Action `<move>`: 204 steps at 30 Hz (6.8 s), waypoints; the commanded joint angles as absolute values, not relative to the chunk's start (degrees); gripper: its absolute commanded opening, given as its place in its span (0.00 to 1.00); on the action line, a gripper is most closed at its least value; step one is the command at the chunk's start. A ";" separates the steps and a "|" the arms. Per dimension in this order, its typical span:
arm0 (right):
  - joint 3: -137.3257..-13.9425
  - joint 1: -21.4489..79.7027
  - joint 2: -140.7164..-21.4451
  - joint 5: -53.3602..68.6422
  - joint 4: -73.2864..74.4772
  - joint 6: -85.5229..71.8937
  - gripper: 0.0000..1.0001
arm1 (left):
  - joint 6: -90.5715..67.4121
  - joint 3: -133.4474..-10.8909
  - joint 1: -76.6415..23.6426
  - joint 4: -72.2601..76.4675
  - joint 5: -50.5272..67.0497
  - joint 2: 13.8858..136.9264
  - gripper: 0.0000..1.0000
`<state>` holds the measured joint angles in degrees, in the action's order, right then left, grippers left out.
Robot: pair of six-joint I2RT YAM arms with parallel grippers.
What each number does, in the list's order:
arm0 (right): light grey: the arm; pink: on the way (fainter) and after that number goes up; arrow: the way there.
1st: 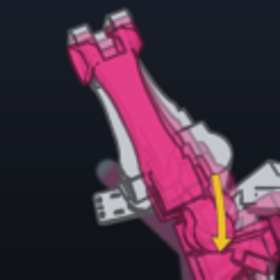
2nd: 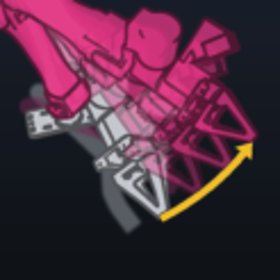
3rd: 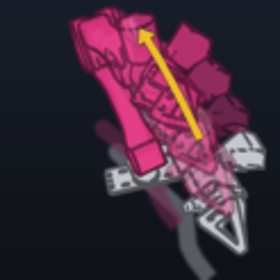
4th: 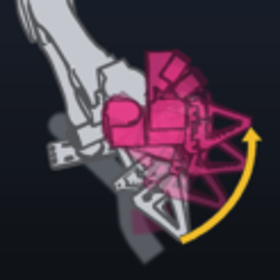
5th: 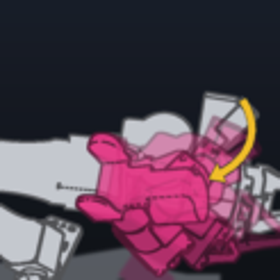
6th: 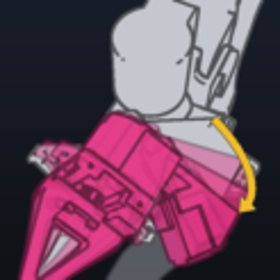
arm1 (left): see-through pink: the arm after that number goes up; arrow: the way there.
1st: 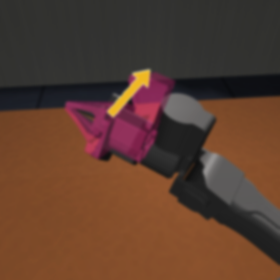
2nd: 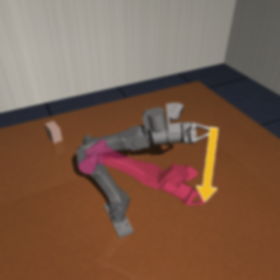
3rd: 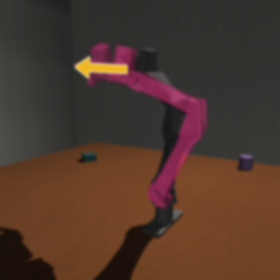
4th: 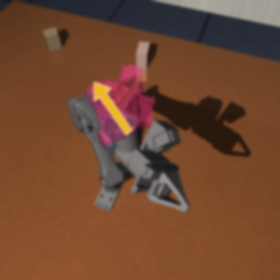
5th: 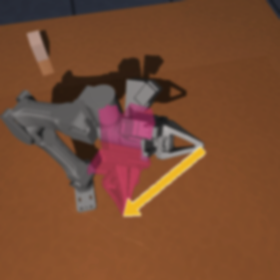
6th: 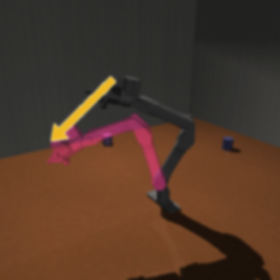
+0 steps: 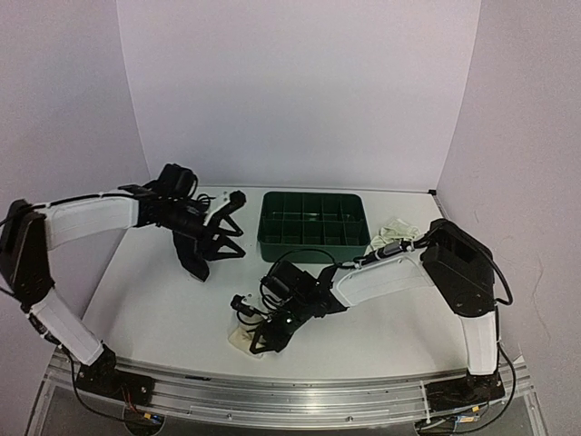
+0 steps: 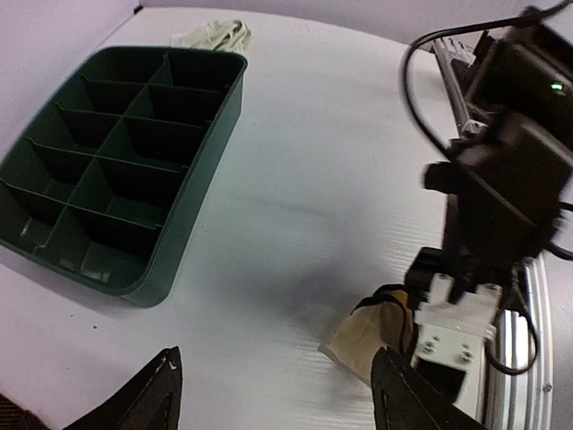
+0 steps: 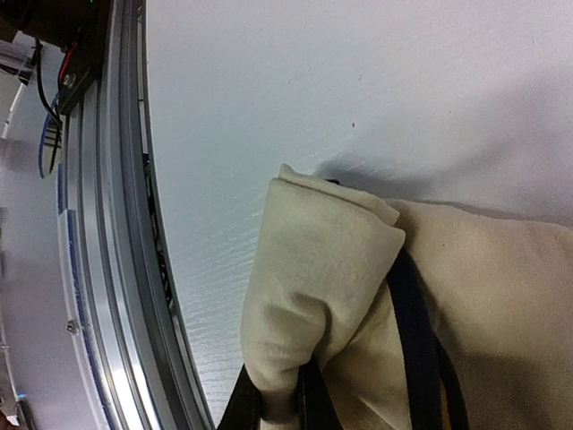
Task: Roll the underwear
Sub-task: Roll the underwear to the center of the board.
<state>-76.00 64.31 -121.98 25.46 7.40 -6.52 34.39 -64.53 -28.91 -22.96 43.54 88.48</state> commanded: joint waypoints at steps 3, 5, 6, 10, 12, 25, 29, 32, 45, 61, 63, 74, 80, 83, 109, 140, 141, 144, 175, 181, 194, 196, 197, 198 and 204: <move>-75.36 61.67 -128.49 27.92 12.69 -15.07 0.00 | 58.66 -45.56 -28.51 -17.11 52.34 70.99 0.62; -75.19 60.96 -128.77 29.04 12.33 -16.25 0.00 | 69.04 -39.35 -31.18 -17.78 50.04 67.07 0.64; -75.08 60.77 -128.89 29.65 12.06 -16.55 0.00 | 73.82 -36.54 -33.57 -18.12 47.80 65.99 0.66; -75.01 59.98 -129.71 31.99 11.12 -17.45 0.00 | 82.03 -31.62 -42.91 -17.27 38.94 68.14 0.75; -75.01 59.58 -129.95 32.40 10.81 -17.76 0.00 | 81.81 -32.76 -46.35 -17.63 34.90 72.64 0.77; -74.18 59.49 -128.68 31.51 10.37 -17.36 0.00 | 69.99 -41.08 -51.00 -8.72 21.69 91.45 0.62; -74.25 59.39 -128.43 31.53 10.39 -16.56 0.00 | 71.00 -40.33 -50.98 -7.73 21.85 91.48 0.58; -74.69 59.36 -128.42 31.57 10.37 -16.41 0.00 | 71.38 -40.16 -51.07 -7.30 21.64 91.58 0.43; -70.30 59.28 -115.30 17.71 3.18 -15.57 0.48 | 65.35 -44.11 -51.14 -22.82 27.72 90.19 0.00; -45.23 74.37 -100.37 -13.79 -28.94 21.86 0.52 | 45.91 -59.58 -44.46 -36.80 41.14 106.95 0.00; -48.21 75.37 -103.71 -16.45 -28.92 25.24 0.52 | 45.42 -60.57 -43.94 -37.49 41.84 108.18 0.00; -57.89 75.37 -115.37 -19.27 -24.22 29.46 0.47 | 46.16 -61.99 -43.33 -38.06 42.97 110.70 0.00; -60.00 74.88 -118.05 -19.88 -18.19 26.69 0.21 | 47.28 -62.15 -43.26 -38.57 42.80 111.20 0.00; -61.38 74.88 -117.98 -18.41 -13.32 23.81 0.03 | 47.74 -61.98 -43.28 -38.54 43.05 110.53 0.04; -76.37 60.15 -129.97 32.08 9.32 -24.71 0.00 | 65.81 -33.36 -46.36 -4.48 30.14 79.27 0.76; -51.80 67.55 -101.84 -0.56 -22.31 15.92 0.78 | 51.56 -48.68 -42.28 -22.45 35.15 100.28 0.00; -51.86 68.33 -102.79 -1.84 -22.75 18.80 0.78 | 51.31 -49.43 -41.79 -23.60 35.89 101.12 0.00; -54.02 69.86 -106.50 -6.72 -22.77 25.53 0.77 | 51.02 -51.82 -40.99 -26.67 37.20 104.14 0.00; -61.41 64.14 -119.43 14.36 -8.70 -4.42 0.00 | 59.20 -43.86 -37.13 -16.62 36.51 87.21 0.61; -64.18 60.22 -124.23 26.39 -8.48 -17.47 0.00 | 66.09 -35.52 -40.50 -4.66 35.80 80.10 0.67; -68.19 59.19 -125.70 28.79 -3.09 -18.07 0.00 | 64.39 -40.09 -44.81 -1.01 25.27 92.27 0.49; -68.04 59.14 -125.44 28.41 -3.16 -17.94 0.00 | 65.03 -39.65 -44.92 -1.67 25.15 92.37 0.40; -68.05 59.13 -125.19 28.21 -3.15 -17.78 0.01 | 65.07 -39.63 -44.94 -2.24 25.22 92.43 0.35; -68.10 59.14 -124.88 27.89 -3.12 -17.58 0.02 | 65.00 -39.76 -44.94 -3.03 25.35 92.53 0.29; -65.60 59.20 -117.39 17.54 -3.32 -11.50 0.44 | 61.41 -42.57 -44.87 -10.54 26.99 93.08 0.00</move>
<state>-68.95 58.56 -122.36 27.21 -10.76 -16.25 64.28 -39.30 -44.71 -5.13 26.42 92.31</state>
